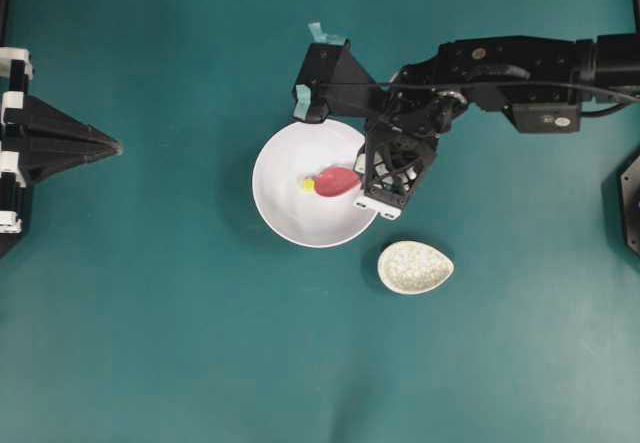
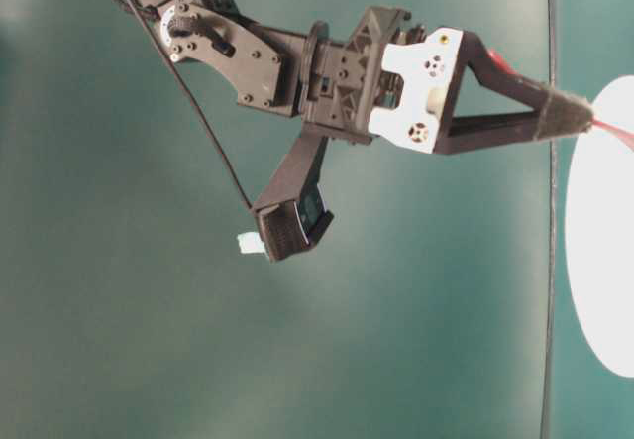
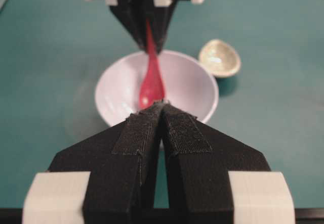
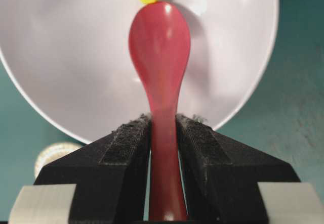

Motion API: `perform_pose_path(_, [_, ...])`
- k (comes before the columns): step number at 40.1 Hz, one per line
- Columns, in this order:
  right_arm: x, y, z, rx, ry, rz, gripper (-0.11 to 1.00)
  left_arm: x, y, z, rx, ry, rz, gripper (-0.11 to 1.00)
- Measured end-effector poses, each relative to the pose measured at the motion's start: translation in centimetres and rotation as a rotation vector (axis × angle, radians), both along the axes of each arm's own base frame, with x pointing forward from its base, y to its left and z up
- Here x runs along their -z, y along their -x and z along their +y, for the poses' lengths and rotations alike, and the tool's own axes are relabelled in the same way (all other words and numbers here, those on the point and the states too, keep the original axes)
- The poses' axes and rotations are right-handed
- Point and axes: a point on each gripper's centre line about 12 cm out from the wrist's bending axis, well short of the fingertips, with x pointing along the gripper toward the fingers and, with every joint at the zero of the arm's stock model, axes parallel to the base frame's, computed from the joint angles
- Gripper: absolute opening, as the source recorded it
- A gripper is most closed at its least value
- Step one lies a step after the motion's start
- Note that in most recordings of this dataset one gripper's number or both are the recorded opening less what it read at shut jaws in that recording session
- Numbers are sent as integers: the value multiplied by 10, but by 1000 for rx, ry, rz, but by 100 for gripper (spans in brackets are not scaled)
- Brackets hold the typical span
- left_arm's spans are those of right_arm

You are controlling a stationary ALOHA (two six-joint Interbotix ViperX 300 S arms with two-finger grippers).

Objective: Scoop the yellow hexagonal prism block from the bowl with a spoon using the right arm.
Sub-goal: 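Lower the spoon into the bowl and push it under the yellow block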

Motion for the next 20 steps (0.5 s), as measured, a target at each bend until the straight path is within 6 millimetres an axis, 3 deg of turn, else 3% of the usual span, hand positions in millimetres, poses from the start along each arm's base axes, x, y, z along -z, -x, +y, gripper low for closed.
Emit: perform_pose_path(20, [-2, -19, 1, -11, 3, -23, 24, 0, 0, 0, 0, 0, 2, 0])
